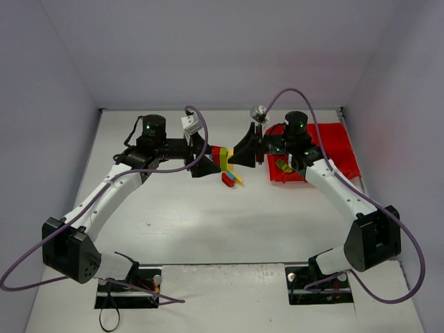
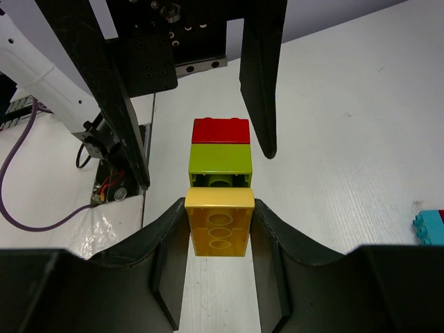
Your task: Sort the legos into containers by color
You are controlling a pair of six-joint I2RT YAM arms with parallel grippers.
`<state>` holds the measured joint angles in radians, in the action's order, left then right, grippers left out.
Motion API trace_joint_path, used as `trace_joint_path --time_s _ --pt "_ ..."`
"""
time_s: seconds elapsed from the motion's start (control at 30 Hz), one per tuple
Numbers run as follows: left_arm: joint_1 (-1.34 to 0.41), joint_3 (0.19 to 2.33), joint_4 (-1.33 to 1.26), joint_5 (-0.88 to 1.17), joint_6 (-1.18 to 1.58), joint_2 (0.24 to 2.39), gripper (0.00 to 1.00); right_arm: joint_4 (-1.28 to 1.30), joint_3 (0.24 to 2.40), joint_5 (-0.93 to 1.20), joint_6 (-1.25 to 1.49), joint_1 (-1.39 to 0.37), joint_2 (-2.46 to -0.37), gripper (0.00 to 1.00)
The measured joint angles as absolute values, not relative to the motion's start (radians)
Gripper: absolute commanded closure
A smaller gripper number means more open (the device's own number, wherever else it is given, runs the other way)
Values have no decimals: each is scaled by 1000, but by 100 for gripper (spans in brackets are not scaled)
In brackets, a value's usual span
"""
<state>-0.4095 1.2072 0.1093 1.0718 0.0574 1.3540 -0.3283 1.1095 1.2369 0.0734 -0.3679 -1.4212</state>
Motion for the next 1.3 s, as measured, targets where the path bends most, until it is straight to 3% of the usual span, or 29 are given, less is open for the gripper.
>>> trace_joint_path --time_s 0.23,0.47,0.53,0.93,1.3 --pt "-436 1207 98 1072 64 1388 31 -327 1110 1239 73 -368 -1421 100" --pt "-442 1207 84 1073 80 1396 51 -327 1110 1239 73 -376 -1421 100" --pt "-443 1207 67 1075 86 1398 52 -326 1110 1239 72 -381 -1421 100" --pt "-440 1208 40 1106 110 1414 88 -316 1110 1239 51 -392 -1422 100" --pt "-440 1208 85 1108 63 1409 91 -304 1105 1255 31 -347 -1422 100"
